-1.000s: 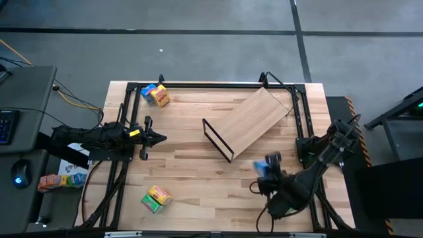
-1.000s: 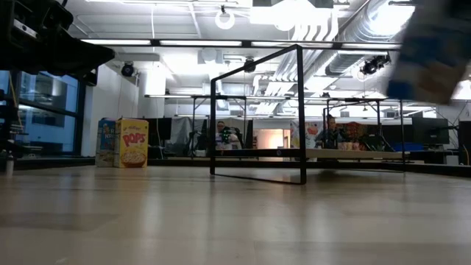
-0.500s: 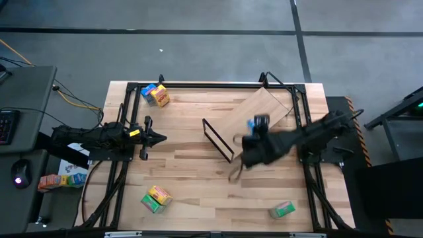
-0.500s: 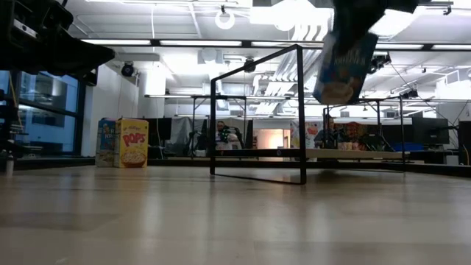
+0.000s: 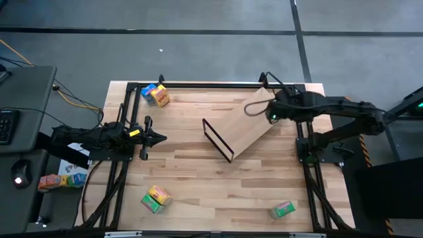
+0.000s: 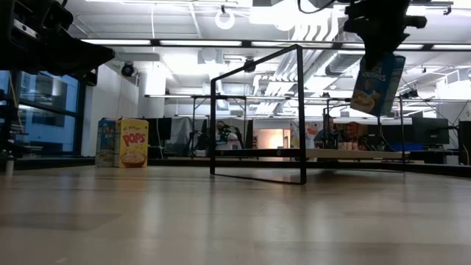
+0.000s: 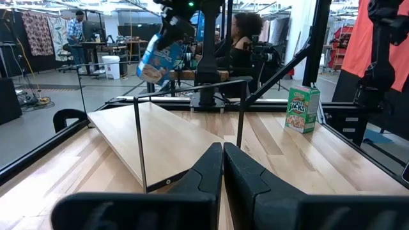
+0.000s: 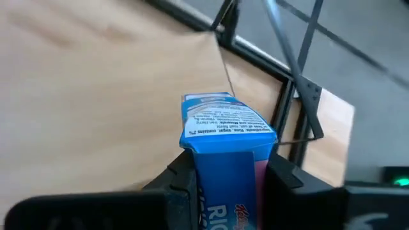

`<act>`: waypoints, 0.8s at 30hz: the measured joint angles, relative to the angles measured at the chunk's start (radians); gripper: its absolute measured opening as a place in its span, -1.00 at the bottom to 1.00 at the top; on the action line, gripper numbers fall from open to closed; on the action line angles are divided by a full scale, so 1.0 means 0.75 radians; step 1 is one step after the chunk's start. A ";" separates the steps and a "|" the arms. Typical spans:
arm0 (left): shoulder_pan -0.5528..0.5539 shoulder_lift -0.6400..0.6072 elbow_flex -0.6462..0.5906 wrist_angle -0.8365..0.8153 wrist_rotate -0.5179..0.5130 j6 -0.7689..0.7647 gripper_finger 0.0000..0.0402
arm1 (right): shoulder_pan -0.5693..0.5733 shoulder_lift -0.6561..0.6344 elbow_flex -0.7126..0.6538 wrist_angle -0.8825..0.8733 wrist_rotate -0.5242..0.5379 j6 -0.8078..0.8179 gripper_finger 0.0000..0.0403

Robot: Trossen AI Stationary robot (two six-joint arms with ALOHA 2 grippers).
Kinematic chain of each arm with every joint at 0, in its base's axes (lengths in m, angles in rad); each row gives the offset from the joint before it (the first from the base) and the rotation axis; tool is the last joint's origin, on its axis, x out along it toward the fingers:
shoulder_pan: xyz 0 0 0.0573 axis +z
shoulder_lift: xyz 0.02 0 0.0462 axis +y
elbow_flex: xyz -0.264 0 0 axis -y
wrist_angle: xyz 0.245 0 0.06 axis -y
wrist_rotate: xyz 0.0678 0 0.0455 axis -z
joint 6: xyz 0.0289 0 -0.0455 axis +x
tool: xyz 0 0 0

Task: Stack cereal on shelf
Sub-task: Put the bottom blue cereal box on the shelf

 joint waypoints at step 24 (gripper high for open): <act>0.000 0.000 0.000 0.000 0.000 0.000 -0.96 | -0.466 0.348 0.018 0.515 -0.291 -0.731 -0.59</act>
